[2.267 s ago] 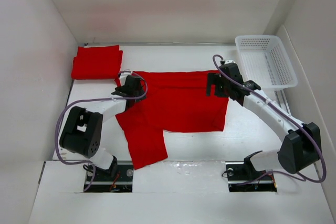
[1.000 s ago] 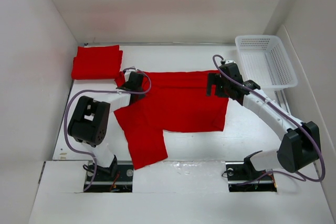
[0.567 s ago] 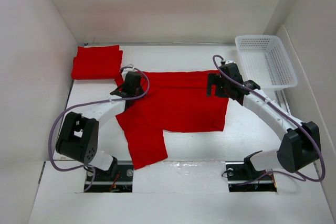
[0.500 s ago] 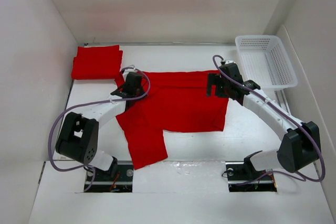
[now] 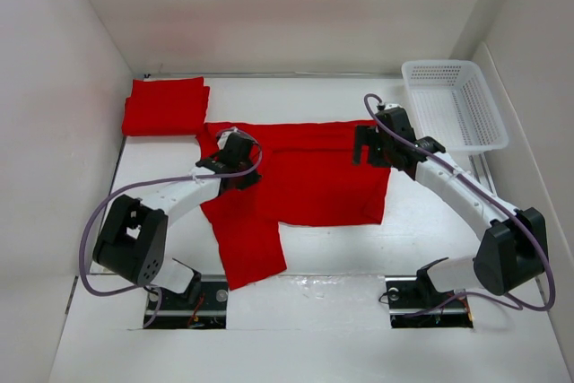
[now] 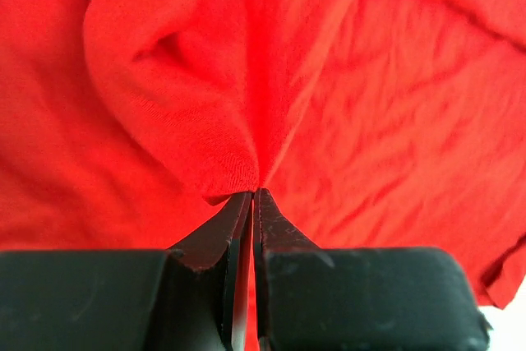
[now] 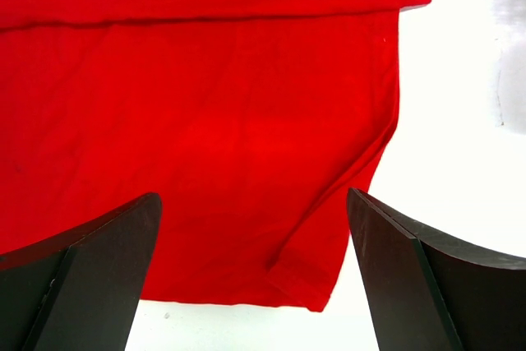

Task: Fold and stack the t-shirts
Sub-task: Fold the flattened tshirt in 1/3 of the way

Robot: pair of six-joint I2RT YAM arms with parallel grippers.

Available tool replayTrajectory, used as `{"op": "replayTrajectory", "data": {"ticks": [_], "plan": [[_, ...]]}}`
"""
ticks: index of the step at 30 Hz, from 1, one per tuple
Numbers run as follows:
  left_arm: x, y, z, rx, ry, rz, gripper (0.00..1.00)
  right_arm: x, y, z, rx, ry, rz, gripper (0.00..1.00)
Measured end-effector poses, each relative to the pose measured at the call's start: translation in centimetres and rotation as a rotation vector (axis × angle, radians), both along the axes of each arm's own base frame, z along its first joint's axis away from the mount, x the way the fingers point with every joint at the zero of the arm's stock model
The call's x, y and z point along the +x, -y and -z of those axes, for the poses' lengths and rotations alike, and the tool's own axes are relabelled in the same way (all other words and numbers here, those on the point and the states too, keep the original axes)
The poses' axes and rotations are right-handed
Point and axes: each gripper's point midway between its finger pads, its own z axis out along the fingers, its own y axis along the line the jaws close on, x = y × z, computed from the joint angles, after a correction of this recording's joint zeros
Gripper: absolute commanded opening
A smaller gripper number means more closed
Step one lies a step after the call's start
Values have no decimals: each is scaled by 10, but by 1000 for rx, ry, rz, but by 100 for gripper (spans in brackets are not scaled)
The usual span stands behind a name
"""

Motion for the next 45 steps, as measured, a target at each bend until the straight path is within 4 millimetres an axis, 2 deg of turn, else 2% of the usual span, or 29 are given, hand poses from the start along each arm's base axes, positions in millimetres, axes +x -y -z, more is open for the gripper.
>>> {"op": "replayTrajectory", "data": {"ticks": [5,6,7,13,19,23,26,29,32,34,39,45], "plan": [[-17,3,8,-21,-79,-53,0,-1,-2,0,6,-3,-6,100],[-19,2,9,-23,-92,-67,17,-1,-2,1,7,-4,-7,100],[-20,1,11,-22,-102,-76,27,-1,-2,1,7,-5,-8,100],[-29,0,15,-33,-148,-109,24,-3,-3,3,12,-14,-15,100],[-33,0,7,-39,-141,-98,57,-3,-4,3,16,-15,-18,100],[-32,-12,-3,-9,-106,-133,64,-3,-4,3,17,-15,-20,100],[-22,-33,-9,16,-73,-192,69,-3,-4,3,17,-15,-20,100],[-5,-64,-18,44,-24,-270,69,-3,-4,3,17,-15,-20,100],[14,-94,-27,65,32,-337,55,-3,-4,3,17,-15,-20,100],[22,-103,-31,83,63,-341,48,-3,-4,3,17,-15,-20,100],[41,-96,-30,111,91,-271,36,-3,-4,3,16,-16,-20,100],[51,-86,-20,100,89,-204,36,-3,-3,3,10,-14,-15,100]]}}
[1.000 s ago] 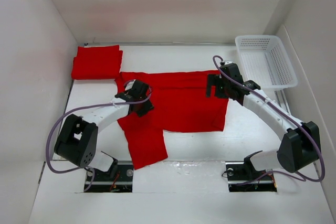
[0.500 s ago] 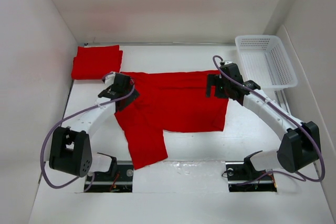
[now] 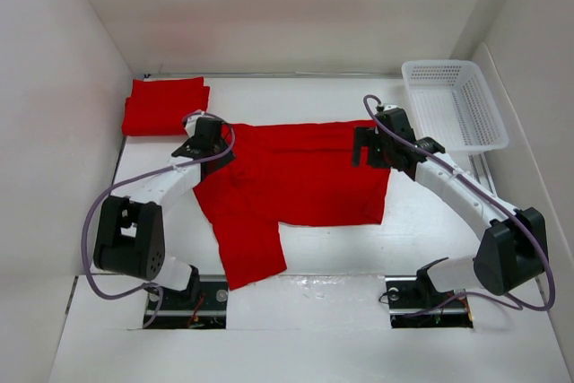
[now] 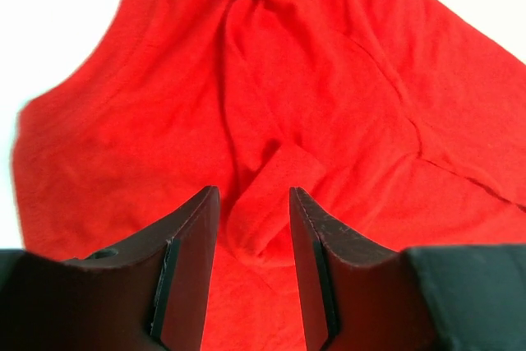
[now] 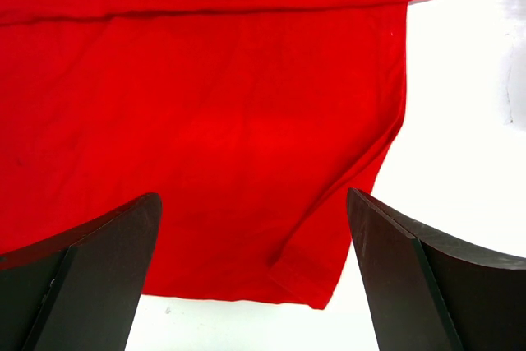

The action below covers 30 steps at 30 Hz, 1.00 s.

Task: Fold and stack the t-shirts
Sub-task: Fold the flattened tshirt in 1/3 of the way

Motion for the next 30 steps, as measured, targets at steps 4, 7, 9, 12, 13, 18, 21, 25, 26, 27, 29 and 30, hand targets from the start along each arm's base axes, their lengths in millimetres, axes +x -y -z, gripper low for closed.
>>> {"op": "replayTrajectory", "data": {"ticks": [4,7,9,12,13,18,21,25,26,27,29,30], "plan": [[1,9,5,-18,4,41,36,0,1,0,-4,2,4,100],[-2,20,16,-18,-24,80,31,0,1,0,-5,2,5,100],[-5,26,27,-14,-55,102,27,1,1,0,-6,2,5,100],[-13,27,39,-6,-91,111,19,1,1,0,-6,2,5,100],[-15,26,41,-4,-100,109,15,1,1,0,-6,2,5,100],[-22,23,48,3,-125,97,0,1,1,0,-6,2,5,100],[-23,21,49,6,-131,92,0,1,1,0,-6,2,5,100],[-30,18,52,12,-143,80,0,1,1,0,-6,2,5,100],[-32,16,51,15,-142,72,0,1,1,0,-6,2,6,100],[-34,14,50,17,-142,62,0,0,1,0,-6,2,6,100],[-38,9,43,21,-128,32,0,1,1,0,-6,2,6,100],[-40,6,38,22,-116,14,0,1,1,0,-6,2,6,100]]}}
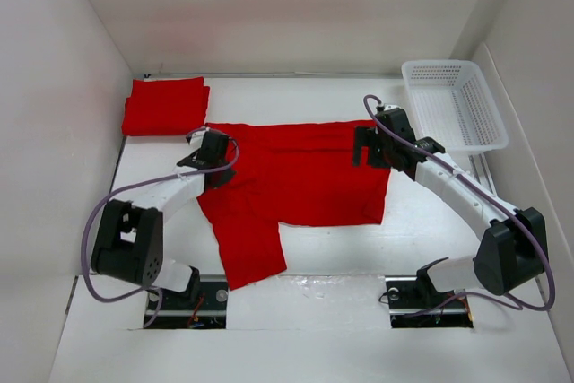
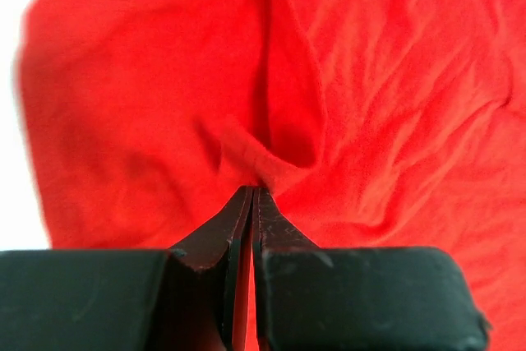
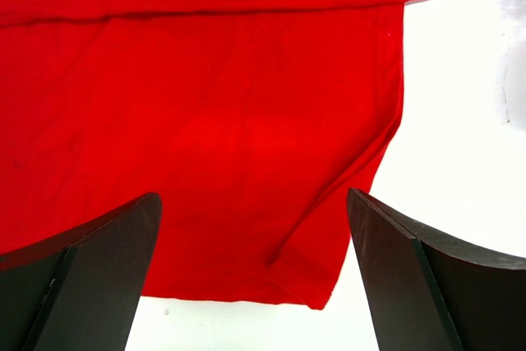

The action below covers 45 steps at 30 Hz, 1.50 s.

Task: Fold and stack the t-shirts
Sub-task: Fold the flattened tshirt in 1/3 of the way

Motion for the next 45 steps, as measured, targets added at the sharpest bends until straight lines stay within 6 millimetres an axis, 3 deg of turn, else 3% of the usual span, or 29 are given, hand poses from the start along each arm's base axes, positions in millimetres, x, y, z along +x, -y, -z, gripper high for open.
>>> {"op": "replayTrajectory", "data": {"ticks": [6,13,14,15,16,18,24,28,37,40,45], "plan": [[-10,-14,-23,5,42,-105,0,0,0,0,-2,0,2,100],[-31,-23,-9,13,-40,-182,0,0,0,0,-2,0,2,100],[-34,-23,-7,12,-50,-189,9,0,0,0,-2,0,0,100],[-37,-24,-5,14,-61,-192,31,0,0,0,-2,0,0,100],[-39,-24,-3,14,-72,-198,69,0,0,0,-2,0,0,100],[-43,-24,1,10,-89,-205,84,0,0,0,-2,0,-1,100],[-48,-26,3,14,-109,-222,85,-1,-3,0,-2,0,-8,100],[-47,-28,-8,18,-88,-224,100,-2,-4,0,-2,1,-13,100],[11,-11,-64,-16,101,-138,100,7,-8,1,-5,-6,-11,100],[33,1,-60,-26,127,-82,100,22,-16,8,-10,-21,-14,100],[61,14,-21,-4,64,-22,100,61,-31,28,-18,-63,-10,100]]}}
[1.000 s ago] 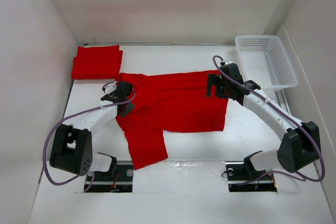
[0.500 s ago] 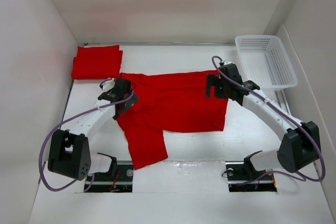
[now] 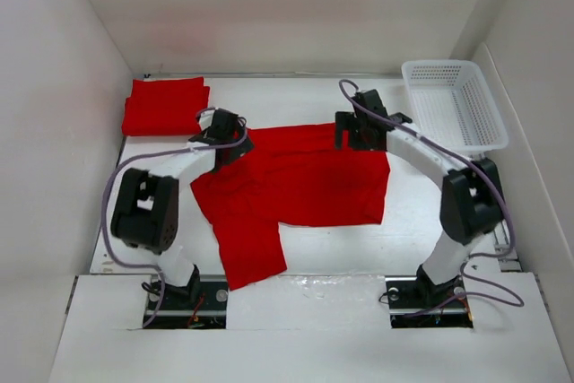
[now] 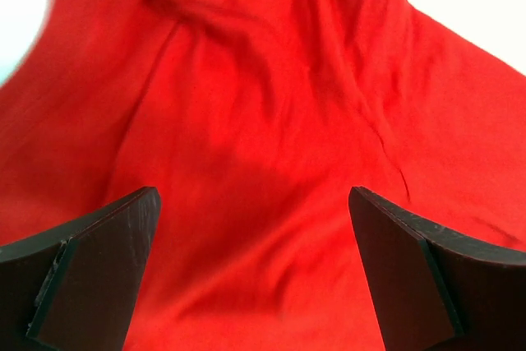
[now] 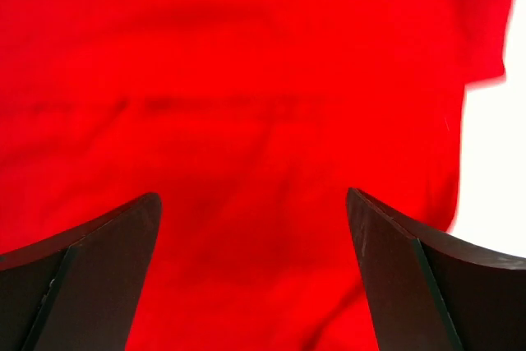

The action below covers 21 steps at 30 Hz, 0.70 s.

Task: Fold and stack the t-shirts
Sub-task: Fold the flattened tshirt in 1/3 of the way

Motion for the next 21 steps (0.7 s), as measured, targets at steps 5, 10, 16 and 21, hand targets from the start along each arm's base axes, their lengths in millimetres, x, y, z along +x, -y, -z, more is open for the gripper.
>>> {"op": "replayTrajectory", "data": {"ticks": [5,10,16,21], "plan": [[34,11,31,28,-48,28,100,49,-8,30,-1,-44,27,100],[78,22,32,38,-26,34,100,76,4,69,17,-132,76,100],[124,36,30,27,-1,56,100,107,33,75,58,-170,146,100],[161,51,27,-3,24,89,100,128,55,75,64,-199,185,100]]}}
